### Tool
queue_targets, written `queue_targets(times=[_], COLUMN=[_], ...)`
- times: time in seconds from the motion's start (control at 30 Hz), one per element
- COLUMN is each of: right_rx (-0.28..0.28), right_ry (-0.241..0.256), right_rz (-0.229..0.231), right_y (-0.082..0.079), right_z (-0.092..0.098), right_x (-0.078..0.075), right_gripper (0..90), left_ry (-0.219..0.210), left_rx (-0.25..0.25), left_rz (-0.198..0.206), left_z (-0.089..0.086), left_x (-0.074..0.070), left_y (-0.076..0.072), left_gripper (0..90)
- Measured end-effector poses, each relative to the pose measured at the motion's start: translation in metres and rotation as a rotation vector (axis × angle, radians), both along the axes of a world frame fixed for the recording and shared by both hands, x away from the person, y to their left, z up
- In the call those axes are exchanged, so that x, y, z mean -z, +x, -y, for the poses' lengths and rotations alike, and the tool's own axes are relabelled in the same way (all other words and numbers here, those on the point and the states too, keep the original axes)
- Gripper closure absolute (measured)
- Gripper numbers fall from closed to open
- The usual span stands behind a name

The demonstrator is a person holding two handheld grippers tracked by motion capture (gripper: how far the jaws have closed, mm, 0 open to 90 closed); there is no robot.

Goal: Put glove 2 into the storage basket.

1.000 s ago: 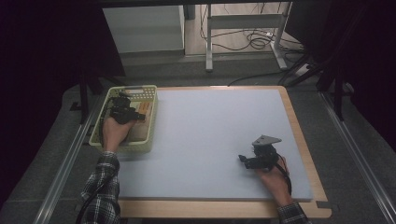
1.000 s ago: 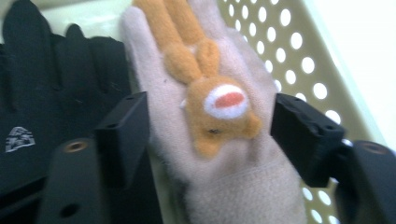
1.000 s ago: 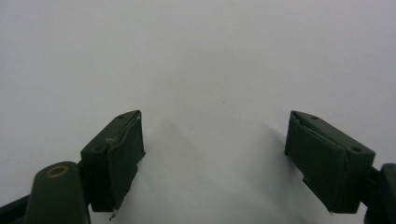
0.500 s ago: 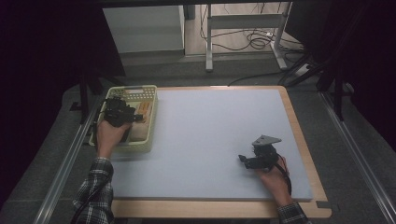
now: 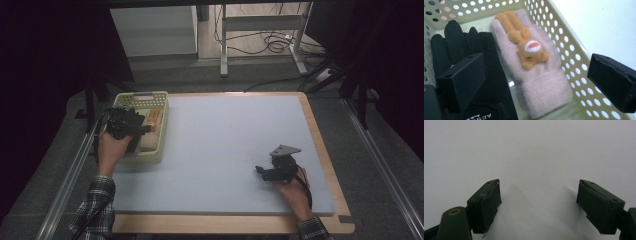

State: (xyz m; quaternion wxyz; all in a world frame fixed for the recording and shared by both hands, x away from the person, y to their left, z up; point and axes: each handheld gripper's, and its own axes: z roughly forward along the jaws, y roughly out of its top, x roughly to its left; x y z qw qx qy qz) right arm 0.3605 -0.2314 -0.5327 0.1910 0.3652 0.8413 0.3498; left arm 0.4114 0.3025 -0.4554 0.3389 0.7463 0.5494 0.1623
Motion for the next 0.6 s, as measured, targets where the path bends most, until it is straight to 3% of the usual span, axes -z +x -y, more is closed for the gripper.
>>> queue_targets(times=[0.6], right_rx=[0.001], right_ry=[0.0], right_rz=[0.0], right_y=[0.0], right_z=[0.0], right_x=[0.0], right_gripper=[18.8], left_ry=[0.015], left_rx=[0.05], left_rz=[0.038], left_z=[0.01], left_x=[-0.001], left_y=[-0.019], left_gripper=[2.0])
